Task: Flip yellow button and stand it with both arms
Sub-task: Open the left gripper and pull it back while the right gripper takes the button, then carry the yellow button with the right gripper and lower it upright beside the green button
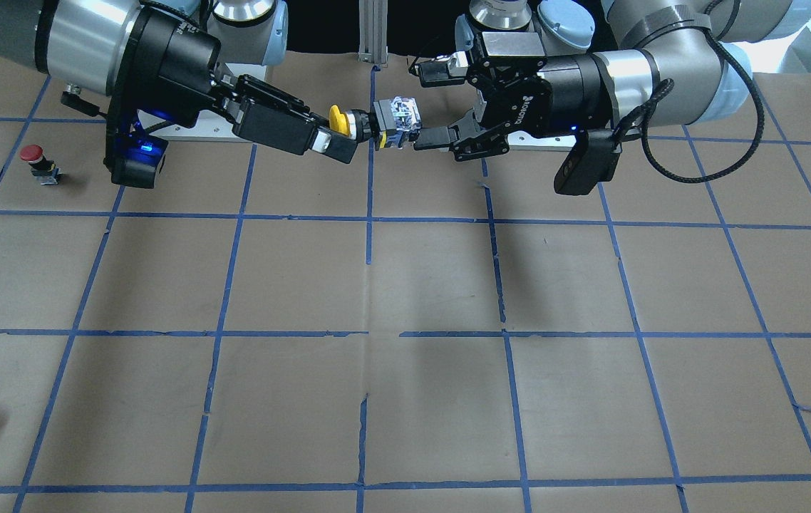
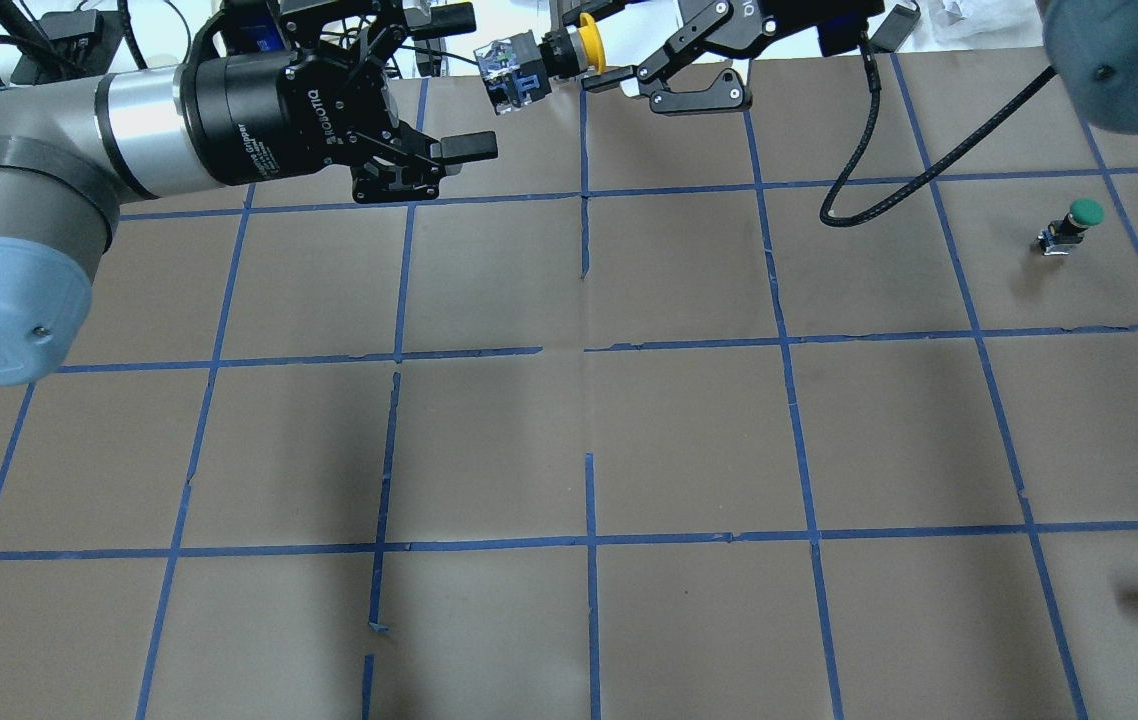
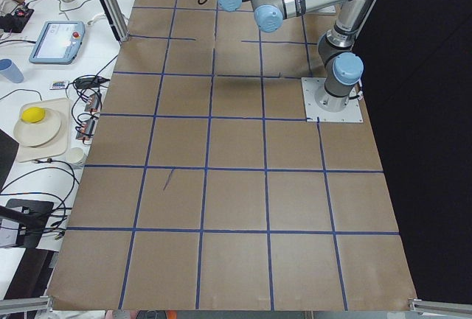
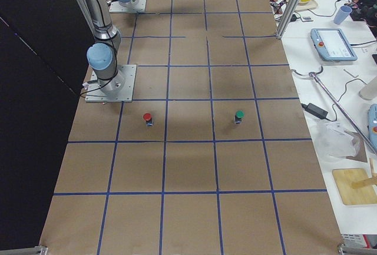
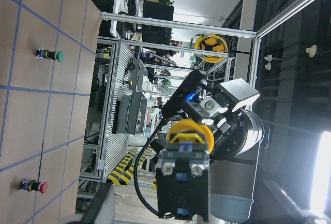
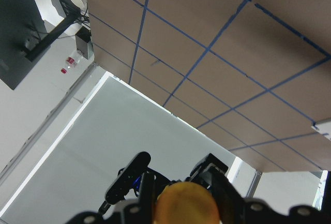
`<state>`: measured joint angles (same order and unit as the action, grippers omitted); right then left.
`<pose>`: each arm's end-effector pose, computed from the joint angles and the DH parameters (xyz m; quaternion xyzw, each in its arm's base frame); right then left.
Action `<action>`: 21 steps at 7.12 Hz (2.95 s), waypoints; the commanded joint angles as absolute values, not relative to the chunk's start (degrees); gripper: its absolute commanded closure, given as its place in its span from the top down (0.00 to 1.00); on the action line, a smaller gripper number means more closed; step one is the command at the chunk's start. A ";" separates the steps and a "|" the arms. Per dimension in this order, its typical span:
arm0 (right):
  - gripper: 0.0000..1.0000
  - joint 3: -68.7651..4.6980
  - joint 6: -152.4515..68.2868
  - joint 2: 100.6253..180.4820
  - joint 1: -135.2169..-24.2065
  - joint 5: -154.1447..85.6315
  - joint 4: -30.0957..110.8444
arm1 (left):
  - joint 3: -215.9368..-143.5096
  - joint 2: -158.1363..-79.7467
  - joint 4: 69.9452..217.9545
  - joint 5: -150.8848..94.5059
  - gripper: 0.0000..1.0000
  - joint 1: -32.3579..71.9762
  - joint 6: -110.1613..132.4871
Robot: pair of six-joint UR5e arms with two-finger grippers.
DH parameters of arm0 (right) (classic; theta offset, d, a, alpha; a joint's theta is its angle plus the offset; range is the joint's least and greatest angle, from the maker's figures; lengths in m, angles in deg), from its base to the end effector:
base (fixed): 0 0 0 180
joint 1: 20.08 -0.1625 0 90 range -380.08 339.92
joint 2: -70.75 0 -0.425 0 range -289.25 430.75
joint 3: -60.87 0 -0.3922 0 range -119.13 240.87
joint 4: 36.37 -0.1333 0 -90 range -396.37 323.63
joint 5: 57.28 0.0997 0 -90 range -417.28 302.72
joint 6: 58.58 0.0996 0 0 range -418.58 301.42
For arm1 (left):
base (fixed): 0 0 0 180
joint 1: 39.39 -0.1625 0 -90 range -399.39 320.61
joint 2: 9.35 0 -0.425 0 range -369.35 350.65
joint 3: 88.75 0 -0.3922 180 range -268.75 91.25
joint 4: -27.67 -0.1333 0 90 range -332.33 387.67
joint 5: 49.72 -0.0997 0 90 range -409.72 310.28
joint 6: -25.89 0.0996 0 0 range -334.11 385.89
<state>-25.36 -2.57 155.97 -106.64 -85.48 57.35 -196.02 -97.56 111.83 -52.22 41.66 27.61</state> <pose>0.1889 -0.5417 0.5368 0.4148 0.7510 0.2092 0.4693 -0.1581 -0.4929 0.4616 0.1034 -0.7147 0.0036 0.6917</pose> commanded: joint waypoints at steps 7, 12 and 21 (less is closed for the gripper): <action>0.11 -30.25 -65.12 155.21 -94.89 -129.90 57.49 | -178.86 -106.29 109.58 -115.86 0.99 39.70 27.21; 0.08 -47.91 -106.92 155.30 -79.52 -139.10 83.70 | -175.86 -108.05 110.20 -142.44 1.00 42.96 29.41; 0.08 -58.21 -127.75 147.47 -63.24 -128.12 103.29 | -168.02 -106.56 121.36 -139.90 1.00 49.93 29.41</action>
